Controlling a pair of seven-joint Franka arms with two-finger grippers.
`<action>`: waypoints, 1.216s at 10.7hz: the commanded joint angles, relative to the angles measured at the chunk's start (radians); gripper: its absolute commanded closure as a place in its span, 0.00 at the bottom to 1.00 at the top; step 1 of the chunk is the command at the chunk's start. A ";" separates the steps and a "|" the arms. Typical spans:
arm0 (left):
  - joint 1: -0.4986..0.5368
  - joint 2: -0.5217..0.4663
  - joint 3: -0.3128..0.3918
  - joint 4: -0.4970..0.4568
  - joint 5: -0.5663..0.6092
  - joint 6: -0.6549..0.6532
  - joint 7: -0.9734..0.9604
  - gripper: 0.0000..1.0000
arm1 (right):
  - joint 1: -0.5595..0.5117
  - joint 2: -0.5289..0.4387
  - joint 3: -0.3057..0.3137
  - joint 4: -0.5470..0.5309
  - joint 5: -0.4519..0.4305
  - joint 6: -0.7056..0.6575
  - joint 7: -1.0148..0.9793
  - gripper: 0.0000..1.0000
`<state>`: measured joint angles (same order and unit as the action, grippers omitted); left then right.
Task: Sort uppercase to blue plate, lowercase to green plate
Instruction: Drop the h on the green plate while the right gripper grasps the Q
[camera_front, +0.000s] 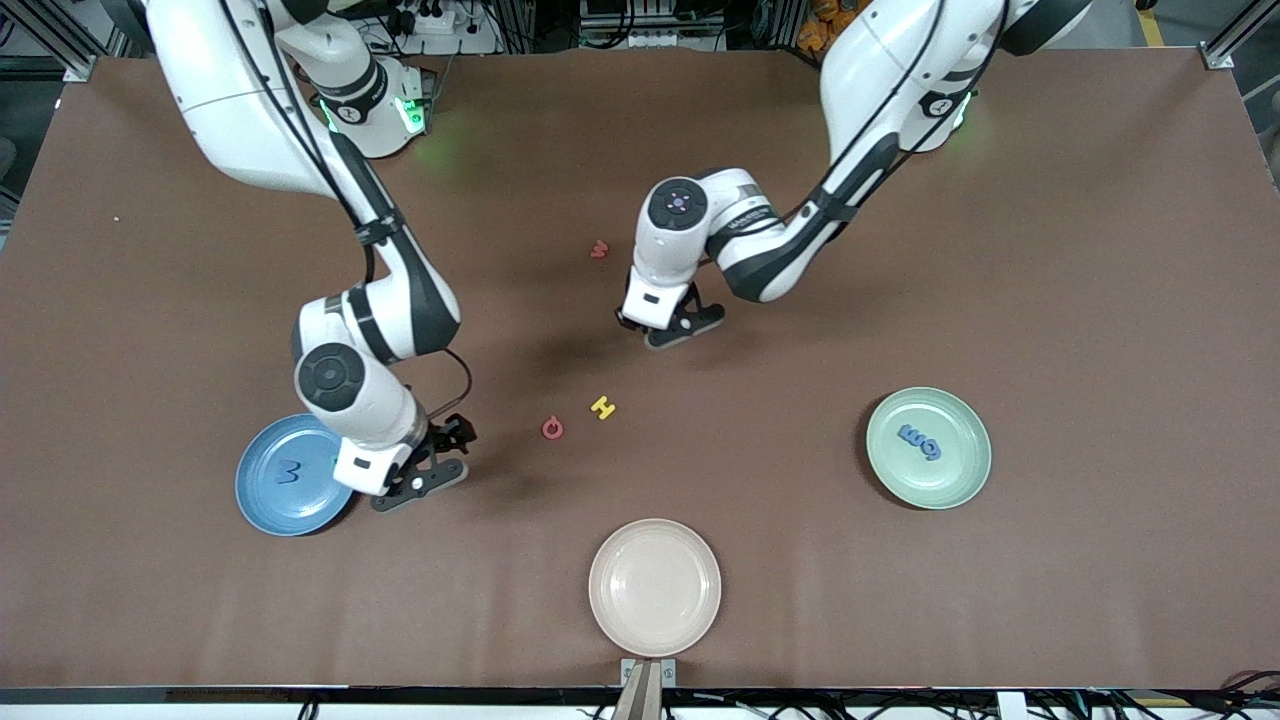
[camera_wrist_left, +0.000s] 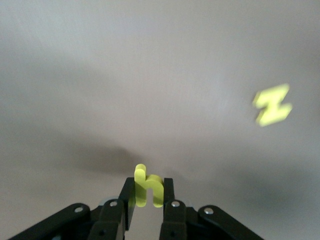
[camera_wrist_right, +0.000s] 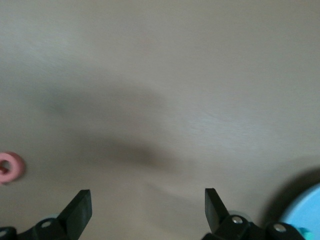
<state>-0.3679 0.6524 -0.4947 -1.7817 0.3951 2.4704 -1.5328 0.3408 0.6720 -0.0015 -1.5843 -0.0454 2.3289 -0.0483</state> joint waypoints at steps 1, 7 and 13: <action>0.133 -0.092 -0.007 -0.027 0.031 -0.024 0.090 1.00 | 0.078 0.057 -0.005 0.078 0.006 -0.010 0.164 0.00; 0.469 -0.103 -0.012 0.013 0.016 -0.137 0.549 1.00 | 0.195 0.139 -0.005 0.106 0.007 0.000 0.319 0.00; 0.605 -0.008 -0.005 0.067 0.025 -0.137 0.767 1.00 | 0.204 0.167 -0.005 0.104 0.082 0.021 0.383 0.00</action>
<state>0.2246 0.6135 -0.4906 -1.7504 0.4025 2.3506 -0.7969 0.5346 0.8142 -0.0006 -1.5082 0.0193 2.3481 0.3109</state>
